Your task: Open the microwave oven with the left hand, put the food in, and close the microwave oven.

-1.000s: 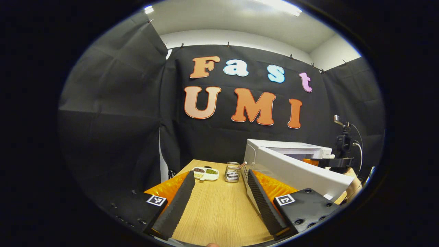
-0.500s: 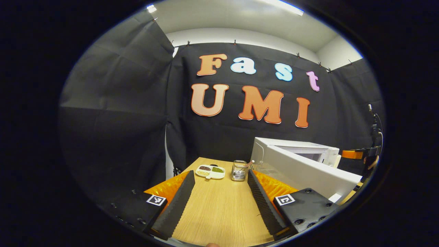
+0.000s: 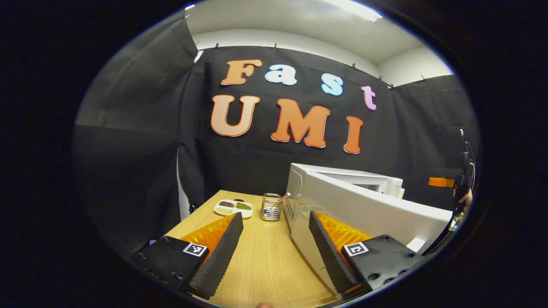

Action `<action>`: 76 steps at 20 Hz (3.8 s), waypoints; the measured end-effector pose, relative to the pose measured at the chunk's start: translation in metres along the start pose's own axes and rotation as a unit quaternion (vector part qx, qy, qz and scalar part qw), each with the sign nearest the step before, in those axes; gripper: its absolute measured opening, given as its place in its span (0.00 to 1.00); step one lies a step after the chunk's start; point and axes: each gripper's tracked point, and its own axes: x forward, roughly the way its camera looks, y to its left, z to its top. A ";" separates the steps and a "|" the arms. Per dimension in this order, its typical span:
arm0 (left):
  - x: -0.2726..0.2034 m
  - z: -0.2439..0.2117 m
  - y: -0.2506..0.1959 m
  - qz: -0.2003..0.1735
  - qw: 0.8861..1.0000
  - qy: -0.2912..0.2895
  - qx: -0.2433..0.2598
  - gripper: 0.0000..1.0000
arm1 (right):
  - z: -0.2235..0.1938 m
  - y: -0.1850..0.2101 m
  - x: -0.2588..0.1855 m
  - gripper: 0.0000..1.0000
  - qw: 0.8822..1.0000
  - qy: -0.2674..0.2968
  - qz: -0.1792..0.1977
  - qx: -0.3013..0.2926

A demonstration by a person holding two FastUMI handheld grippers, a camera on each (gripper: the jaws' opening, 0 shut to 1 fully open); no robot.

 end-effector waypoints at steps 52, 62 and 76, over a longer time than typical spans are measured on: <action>0.214 -0.038 -0.258 -0.048 0.992 0.071 0.098 0.05 | -0.027 -0.100 0.010 0.95 0.996 0.005 -0.074 0.049; 0.157 0.042 -0.222 -0.077 0.993 0.047 0.070 0.05 | -0.025 -0.072 0.002 0.95 0.998 0.027 -0.043 0.030; 0.050 0.143 -0.060 0.069 0.991 0.002 0.114 0.05 | 0.086 -0.007 0.006 0.94 1.000 -0.009 0.014 -0.005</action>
